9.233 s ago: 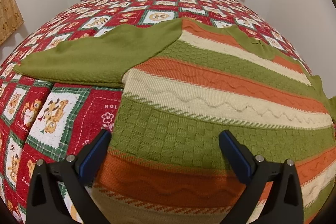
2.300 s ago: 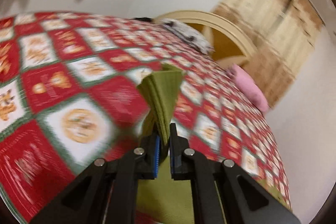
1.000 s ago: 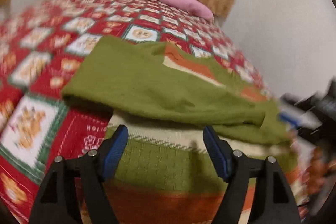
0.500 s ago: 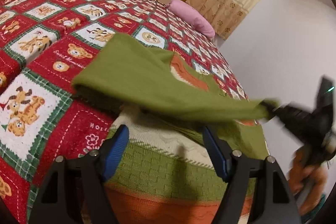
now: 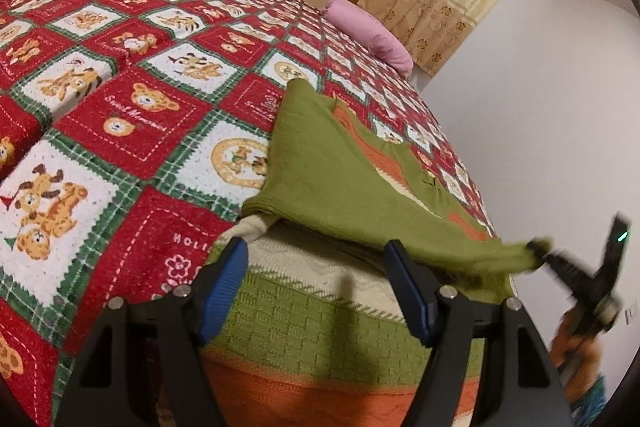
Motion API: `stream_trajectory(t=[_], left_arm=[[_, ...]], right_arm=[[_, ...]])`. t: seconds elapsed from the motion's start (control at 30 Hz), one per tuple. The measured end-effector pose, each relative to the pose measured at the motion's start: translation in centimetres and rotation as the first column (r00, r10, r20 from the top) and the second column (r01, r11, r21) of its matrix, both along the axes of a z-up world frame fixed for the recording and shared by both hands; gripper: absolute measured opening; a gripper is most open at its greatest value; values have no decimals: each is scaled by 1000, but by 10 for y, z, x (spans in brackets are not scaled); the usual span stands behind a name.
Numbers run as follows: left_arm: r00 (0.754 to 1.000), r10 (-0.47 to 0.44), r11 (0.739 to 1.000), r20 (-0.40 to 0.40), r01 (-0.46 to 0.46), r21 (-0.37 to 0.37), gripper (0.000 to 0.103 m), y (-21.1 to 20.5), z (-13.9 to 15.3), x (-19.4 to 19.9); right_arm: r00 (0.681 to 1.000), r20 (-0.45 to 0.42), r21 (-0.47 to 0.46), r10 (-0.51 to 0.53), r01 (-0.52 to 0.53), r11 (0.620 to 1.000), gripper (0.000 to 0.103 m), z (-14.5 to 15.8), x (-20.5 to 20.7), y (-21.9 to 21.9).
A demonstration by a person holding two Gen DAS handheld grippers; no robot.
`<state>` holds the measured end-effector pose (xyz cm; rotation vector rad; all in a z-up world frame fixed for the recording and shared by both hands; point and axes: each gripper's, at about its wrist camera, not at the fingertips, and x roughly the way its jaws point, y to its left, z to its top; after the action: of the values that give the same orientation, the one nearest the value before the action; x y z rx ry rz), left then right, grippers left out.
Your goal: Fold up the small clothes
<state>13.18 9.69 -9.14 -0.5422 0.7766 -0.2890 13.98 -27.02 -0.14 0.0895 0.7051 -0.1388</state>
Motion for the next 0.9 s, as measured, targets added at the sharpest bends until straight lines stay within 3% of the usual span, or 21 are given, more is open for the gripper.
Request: stream_trajectory(t=[0.17, 0.23, 0.37, 0.53, 0.63, 0.7, 0.83, 0.87, 0.9], left_arm=[[1000, -1, 1000, 0, 1, 0, 74, -1, 1, -1], [1000, -2, 1000, 2, 2, 0, 74, -1, 1, -1], [1000, -11, 999, 11, 11, 42, 73, -2, 10, -7], [998, -8, 986, 57, -2, 169, 74, -17, 39, -2], [995, 14, 979, 97, -33, 200, 76, -27, 57, 15], [995, -27, 963, 93, 1, 269, 80, -42, 60, 34], [999, -7, 899, -33, 21, 437, 80, -52, 29, 55], [997, 14, 881, -80, 25, 472, 80, -49, 13, 58], [993, 26, 888, -115, 30, 459, 83, -43, 2, 59]], right_arm=[[985, -167, -23, -33, 30, 999, 11, -60, 4, -8], [985, -162, -16, -60, 58, 998, 26, -60, -7, -18], [970, -72, -124, -233, 223, 967, 27, -35, -44, -37], [994, 5, -111, -107, 107, 988, 27, -3, -66, -23], [999, -30, -54, -15, 13, 998, 27, -4, -47, -4], [998, -58, -2, 20, -21, 1000, 27, -17, -34, 7], [974, -207, 43, 95, -88, 995, 27, -66, -12, 27], [979, -180, 12, 92, -92, 996, 27, -68, -16, 32], [983, -155, -16, 95, -98, 995, 28, -68, -21, 36]])
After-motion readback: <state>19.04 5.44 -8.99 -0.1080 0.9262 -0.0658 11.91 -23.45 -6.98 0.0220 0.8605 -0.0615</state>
